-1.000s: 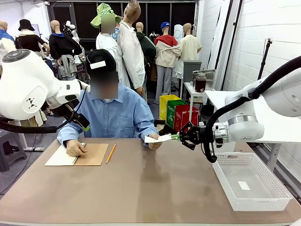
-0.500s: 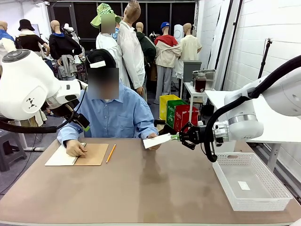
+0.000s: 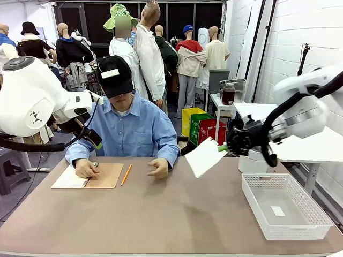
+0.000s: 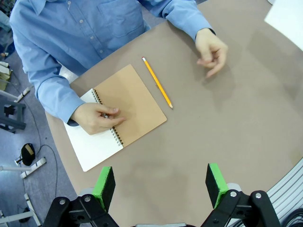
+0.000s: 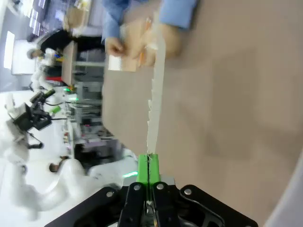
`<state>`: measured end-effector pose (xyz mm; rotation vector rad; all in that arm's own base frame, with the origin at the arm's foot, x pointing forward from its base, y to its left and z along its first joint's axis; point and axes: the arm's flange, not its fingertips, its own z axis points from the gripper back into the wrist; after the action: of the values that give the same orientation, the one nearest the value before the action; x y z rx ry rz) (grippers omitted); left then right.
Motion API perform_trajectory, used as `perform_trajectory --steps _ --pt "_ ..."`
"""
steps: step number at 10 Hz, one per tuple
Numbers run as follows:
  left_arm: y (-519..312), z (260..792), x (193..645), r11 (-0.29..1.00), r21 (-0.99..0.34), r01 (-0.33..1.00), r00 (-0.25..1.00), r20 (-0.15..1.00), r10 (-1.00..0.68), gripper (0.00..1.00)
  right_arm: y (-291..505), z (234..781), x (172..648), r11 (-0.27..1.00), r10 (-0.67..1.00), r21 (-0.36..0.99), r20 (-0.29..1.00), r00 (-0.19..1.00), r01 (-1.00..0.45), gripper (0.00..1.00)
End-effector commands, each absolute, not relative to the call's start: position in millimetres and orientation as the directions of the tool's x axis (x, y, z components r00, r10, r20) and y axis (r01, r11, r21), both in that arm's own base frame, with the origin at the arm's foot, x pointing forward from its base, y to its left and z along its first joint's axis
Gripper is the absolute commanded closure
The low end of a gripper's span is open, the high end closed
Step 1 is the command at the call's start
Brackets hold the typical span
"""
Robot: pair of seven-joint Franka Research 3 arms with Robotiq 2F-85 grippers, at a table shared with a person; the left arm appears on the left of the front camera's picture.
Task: Sort the paper based on its condition.
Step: If a person hands you a paper, place it in the Organizing basket , and if it's crumpled, put it in the Trash can.
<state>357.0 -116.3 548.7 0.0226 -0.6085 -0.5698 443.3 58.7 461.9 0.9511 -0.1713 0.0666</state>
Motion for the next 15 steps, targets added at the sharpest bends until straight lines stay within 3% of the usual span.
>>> perform_trajectory --steps 1,5,10,15 --pt "-116 549 357 0.847 0.181 0.5 0.672 0.536 -0.511 0.0 28 467 428 0.7 0.062 0.682 0.236 0.97 -0.211 1.0" --pt "-116 549 357 0.847 0.181 0.5 0.672 0.536 -0.511 0.0 -29 468 411 0.843 -0.063 0.53 0.255 0.965 -0.086 1.0" --pt "-116 549 357 0.847 0.181 0.5 0.672 0.536 -0.511 0.0 -74 428 369 0.828 -0.205 0.56 0.274 0.94 0.017 1.0" --pt "-116 549 357 0.847 0.181 0.5 0.672 0.536 -0.511 0.0 -81 393 376 0.829 -0.164 0.559 0.192 0.968 0.03 1.0"
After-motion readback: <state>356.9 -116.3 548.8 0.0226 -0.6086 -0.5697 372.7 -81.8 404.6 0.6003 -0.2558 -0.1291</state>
